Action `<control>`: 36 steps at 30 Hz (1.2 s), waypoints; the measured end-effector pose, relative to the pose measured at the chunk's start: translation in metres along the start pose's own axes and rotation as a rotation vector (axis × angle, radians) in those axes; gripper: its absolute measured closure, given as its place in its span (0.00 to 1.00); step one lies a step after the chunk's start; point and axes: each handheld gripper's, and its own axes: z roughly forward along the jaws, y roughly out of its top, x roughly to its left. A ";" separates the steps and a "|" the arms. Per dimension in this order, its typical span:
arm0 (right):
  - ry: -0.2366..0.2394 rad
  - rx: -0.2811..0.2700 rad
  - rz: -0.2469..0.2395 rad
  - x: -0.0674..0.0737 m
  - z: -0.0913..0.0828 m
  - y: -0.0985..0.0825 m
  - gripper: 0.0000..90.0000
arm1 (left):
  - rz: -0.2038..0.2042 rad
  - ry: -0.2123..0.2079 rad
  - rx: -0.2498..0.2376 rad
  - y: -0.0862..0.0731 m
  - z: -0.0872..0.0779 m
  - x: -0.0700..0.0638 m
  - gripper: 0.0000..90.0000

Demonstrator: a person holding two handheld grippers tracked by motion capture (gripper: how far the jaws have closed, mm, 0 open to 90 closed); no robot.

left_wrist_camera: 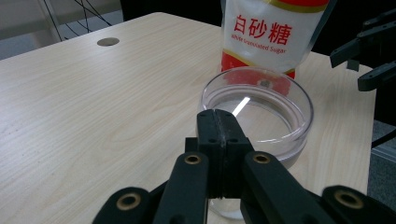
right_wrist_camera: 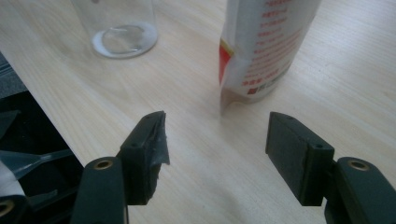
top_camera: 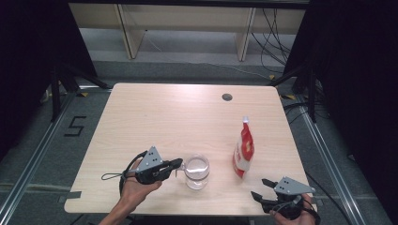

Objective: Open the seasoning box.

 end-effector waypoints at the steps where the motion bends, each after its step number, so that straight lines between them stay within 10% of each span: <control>1: 0.001 0.003 -0.001 0.001 0.000 0.000 0.45 | 0.000 -0.001 -0.001 0.000 0.000 0.000 0.99; 36: 0.155 -0.171 -0.131 0.046 0.040 0.040 0.93 | -0.016 0.008 -0.016 -0.004 -0.001 0.001 0.99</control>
